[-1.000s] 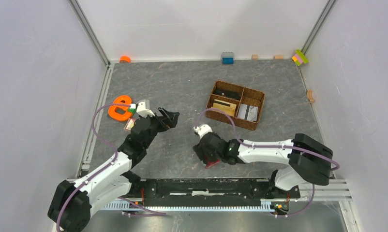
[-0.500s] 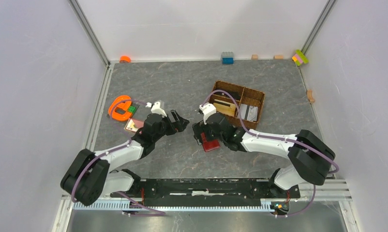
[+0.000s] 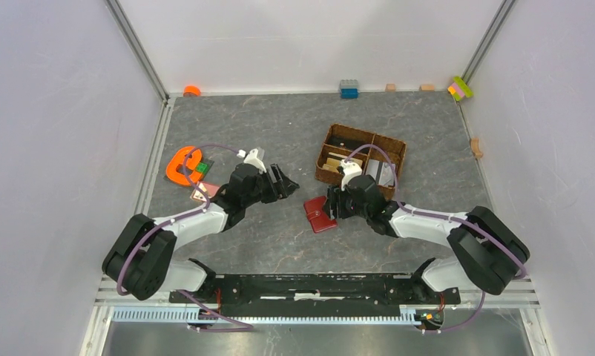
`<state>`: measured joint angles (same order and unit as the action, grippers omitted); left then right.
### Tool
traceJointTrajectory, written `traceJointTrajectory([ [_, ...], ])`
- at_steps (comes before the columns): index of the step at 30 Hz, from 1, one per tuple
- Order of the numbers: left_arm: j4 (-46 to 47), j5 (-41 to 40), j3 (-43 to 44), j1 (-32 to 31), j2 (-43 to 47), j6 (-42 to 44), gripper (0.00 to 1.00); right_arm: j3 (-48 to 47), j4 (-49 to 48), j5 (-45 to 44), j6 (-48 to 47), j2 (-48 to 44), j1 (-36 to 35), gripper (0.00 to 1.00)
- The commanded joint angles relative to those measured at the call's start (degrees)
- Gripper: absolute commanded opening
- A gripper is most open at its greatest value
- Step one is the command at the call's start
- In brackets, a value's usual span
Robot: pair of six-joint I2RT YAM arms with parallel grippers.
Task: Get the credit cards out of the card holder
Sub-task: Move the card holder to the center of the board.
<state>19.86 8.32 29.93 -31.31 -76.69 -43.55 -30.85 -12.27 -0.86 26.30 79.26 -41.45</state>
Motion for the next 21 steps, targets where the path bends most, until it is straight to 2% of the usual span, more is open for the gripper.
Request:
traceJointTrajectory([
  [1,-4.39,-2.85,0.91,-0.24,-0.18,1.36,0.76,2.95,-7.83,5.69,3.86,1.69,1.02,0.60],
  [5,-3.77,-2.53,3.30,-2.11,-3.32,-0.92,0.74,3.33,-9.21,7.85,4.74,2.56,1.02,0.54],
  [9,-3.19,-2.25,3.66,-3.14,-5.12,1.81,0.74,4.13,-10.74,7.61,5.29,3.49,1.02,0.48],
  [14,-9.61,-2.61,6.02,-3.47,-6.03,5.29,0.75,5.06,-14.33,10.58,4.53,3.80,1.02,0.47],
  [16,-9.95,-2.16,5.96,-3.67,-6.52,5.25,0.75,5.00,-14.06,9.78,4.21,3.78,1.03,0.42],
  [18,-10.30,-1.90,5.70,-3.67,-6.67,5.35,0.75,4.92,-14.13,9.72,4.02,4.00,1.02,0.32],
  [20,-11.61,-1.99,5.84,-3.65,-6.27,5.51,0.75,5.09,-14.54,9.43,3.95,3.89,1.02,0.30],
  [21,-12.28,-1.94,5.96,-3.68,-5.77,5.70,0.75,5.25,-14.94,9.35,3.95,3.76,1.03,0.26],
])
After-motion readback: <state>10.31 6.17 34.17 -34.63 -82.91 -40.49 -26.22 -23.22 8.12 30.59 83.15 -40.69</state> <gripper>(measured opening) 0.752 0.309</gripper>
